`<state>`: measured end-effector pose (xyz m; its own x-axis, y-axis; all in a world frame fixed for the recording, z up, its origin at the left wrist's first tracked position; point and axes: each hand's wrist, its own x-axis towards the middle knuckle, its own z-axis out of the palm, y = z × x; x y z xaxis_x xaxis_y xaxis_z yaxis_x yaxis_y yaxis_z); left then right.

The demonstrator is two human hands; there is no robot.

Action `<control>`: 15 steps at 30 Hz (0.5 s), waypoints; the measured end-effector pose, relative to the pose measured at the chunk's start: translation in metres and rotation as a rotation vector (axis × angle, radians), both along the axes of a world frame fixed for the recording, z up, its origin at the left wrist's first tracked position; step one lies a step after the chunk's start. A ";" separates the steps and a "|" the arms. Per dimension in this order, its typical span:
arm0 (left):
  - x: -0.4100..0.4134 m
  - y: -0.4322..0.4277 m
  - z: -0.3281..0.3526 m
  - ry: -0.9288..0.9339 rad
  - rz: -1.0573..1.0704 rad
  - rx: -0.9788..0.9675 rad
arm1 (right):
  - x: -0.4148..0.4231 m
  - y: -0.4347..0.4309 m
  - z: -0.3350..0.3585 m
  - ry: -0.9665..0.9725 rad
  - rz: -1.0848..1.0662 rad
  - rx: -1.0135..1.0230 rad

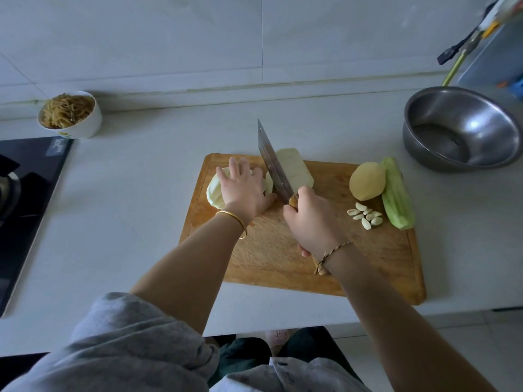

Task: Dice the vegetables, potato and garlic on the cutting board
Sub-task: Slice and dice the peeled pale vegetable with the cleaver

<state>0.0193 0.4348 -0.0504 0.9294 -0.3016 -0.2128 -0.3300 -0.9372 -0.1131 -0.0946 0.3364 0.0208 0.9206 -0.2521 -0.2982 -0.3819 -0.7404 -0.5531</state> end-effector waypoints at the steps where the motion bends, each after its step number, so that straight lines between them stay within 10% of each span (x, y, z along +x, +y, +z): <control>1: 0.001 0.000 0.000 -0.002 -0.003 -0.009 | 0.000 0.000 0.000 0.004 -0.001 0.001; 15: 0.000 0.007 0.002 0.041 -0.040 -0.148 | 0.006 -0.001 -0.003 0.020 -0.013 0.009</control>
<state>0.0190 0.4422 -0.0481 0.9074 -0.3694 -0.2006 -0.3693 -0.9285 0.0392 -0.0891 0.3350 0.0180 0.9109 -0.2614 -0.3194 -0.4030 -0.7300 -0.5520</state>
